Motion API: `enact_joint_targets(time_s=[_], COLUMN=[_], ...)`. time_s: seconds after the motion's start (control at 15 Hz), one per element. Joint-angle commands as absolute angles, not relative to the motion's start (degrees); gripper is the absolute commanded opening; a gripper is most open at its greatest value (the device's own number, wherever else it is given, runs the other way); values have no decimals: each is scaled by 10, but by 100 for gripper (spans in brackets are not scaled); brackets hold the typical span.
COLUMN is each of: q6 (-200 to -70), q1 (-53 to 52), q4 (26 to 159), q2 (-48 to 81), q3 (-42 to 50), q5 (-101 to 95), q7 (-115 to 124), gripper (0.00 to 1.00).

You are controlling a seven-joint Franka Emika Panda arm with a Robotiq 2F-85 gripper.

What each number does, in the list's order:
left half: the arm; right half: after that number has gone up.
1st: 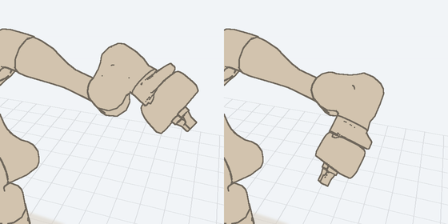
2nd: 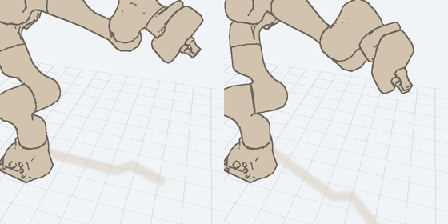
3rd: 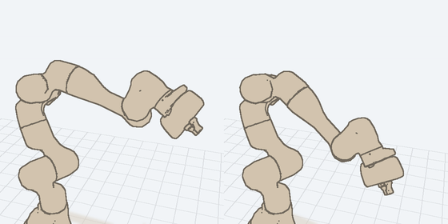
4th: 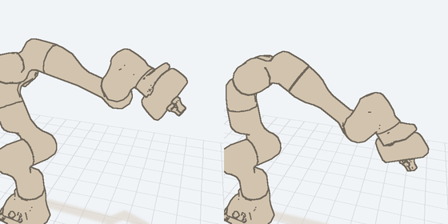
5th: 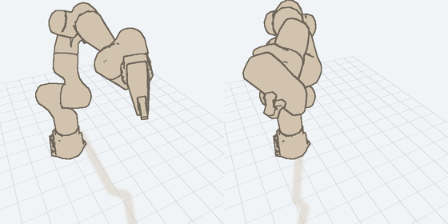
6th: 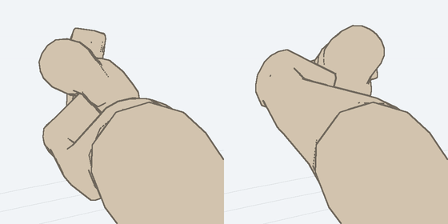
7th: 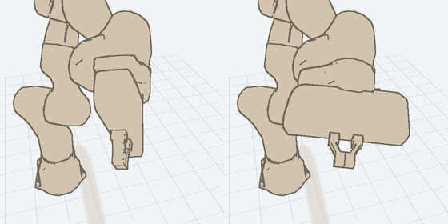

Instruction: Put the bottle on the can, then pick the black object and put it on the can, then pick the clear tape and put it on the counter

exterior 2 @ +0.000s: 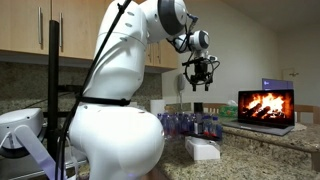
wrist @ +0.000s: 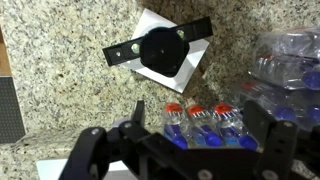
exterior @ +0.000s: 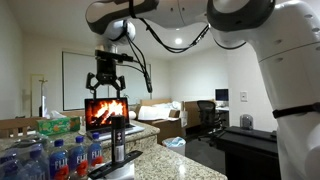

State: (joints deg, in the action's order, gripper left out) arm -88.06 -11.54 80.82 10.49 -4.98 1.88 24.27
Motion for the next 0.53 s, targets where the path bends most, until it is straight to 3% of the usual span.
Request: enact_joint_targets(time_s=[0.0, 0.47], q6=[-886, -918], q1=[-107, -109], q4=[858, 946], q2=[79, 34], q3=[-51, -53], q5=[40, 43], q7=[273, 368], gripper=[100, 100])
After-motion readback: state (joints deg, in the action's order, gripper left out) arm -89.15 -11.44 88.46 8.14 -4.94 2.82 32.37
